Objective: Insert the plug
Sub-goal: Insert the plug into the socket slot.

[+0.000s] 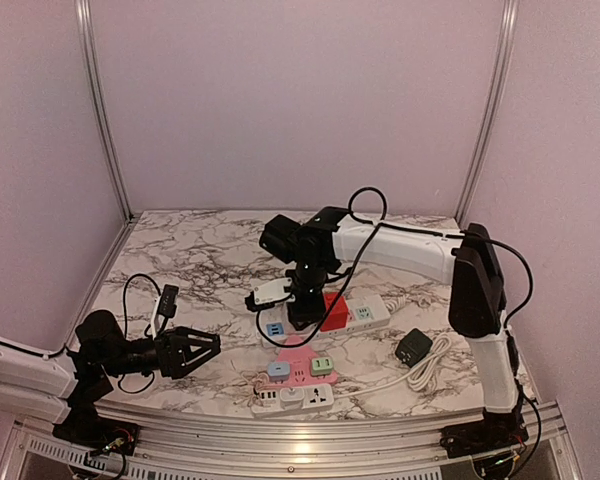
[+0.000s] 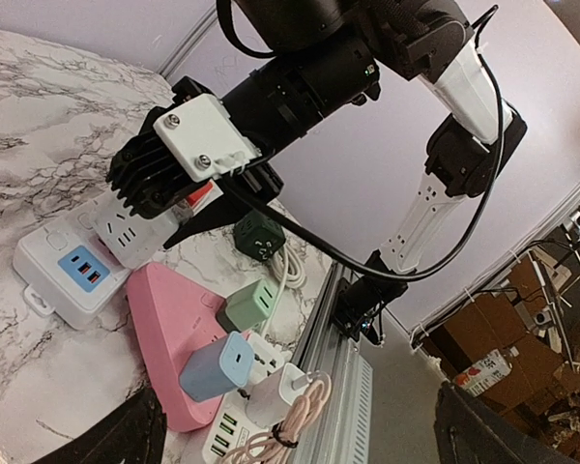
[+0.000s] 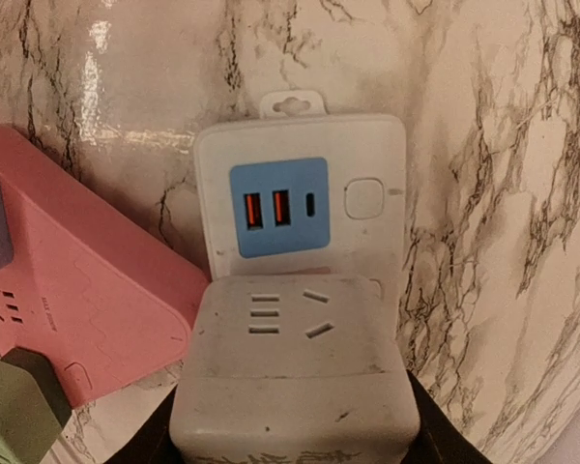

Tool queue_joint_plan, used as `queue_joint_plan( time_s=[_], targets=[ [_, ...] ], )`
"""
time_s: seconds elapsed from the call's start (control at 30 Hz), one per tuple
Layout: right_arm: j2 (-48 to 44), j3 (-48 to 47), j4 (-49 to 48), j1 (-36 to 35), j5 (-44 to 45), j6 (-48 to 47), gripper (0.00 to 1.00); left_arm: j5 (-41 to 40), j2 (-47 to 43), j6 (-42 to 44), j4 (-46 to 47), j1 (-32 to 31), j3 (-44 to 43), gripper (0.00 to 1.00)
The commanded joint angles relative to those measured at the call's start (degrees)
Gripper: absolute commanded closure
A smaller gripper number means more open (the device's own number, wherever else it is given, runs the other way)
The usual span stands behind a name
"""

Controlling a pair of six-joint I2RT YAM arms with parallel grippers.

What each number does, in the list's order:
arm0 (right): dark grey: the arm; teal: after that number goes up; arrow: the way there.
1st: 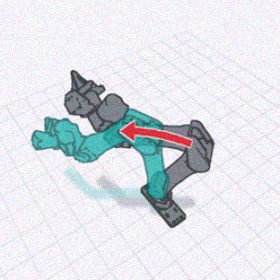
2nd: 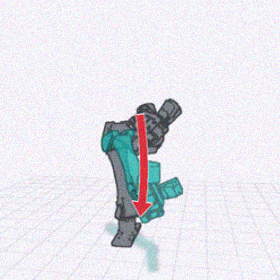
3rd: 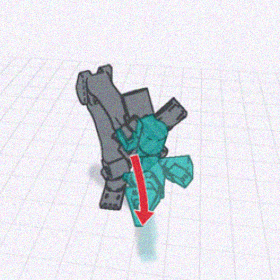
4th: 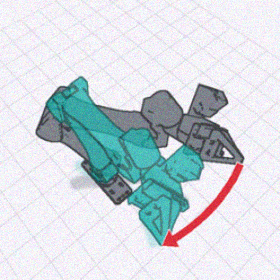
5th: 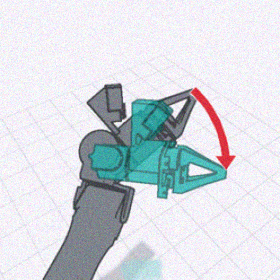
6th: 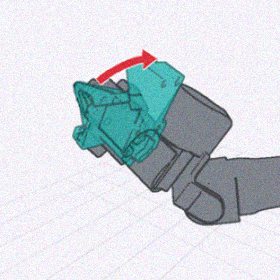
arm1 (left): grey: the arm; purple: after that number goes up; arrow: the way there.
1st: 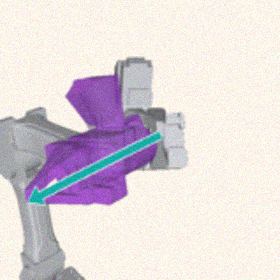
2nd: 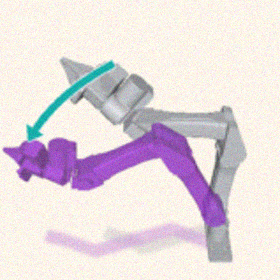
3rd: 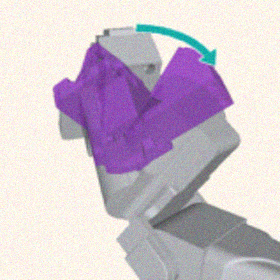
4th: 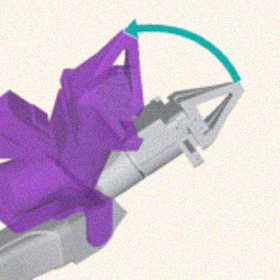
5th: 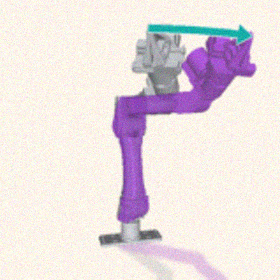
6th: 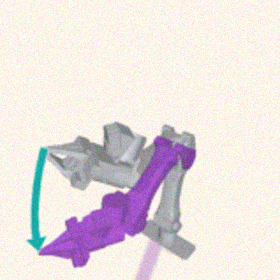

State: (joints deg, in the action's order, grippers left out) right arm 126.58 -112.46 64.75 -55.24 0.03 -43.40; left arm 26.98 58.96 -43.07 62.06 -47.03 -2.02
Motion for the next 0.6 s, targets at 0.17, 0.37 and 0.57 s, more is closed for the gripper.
queue_joint_plan(
  time_s=[0.17, 0.37, 0.57],
  targets=[
    [15.80, -0.19, 2.86, 0.44, -3.21, -1.55, 0.87, 1.38, 1.64, 0.81, -1.37, 0.27, 0.69, 0.01],
    [21.36, -2.66, 2.60, 1.89, -4.14, -1.53, 0.88, 1.69, 2.30, 1.28, -1.46, 0.31, 0.40, 0.01],
    [24.02, -3.57, 1.75, 2.54, -3.96, -1.34, 0.88, 1.77, 2.04, 1.66, -1.51, 0.27, 0.85, 0.01]
  ],
)
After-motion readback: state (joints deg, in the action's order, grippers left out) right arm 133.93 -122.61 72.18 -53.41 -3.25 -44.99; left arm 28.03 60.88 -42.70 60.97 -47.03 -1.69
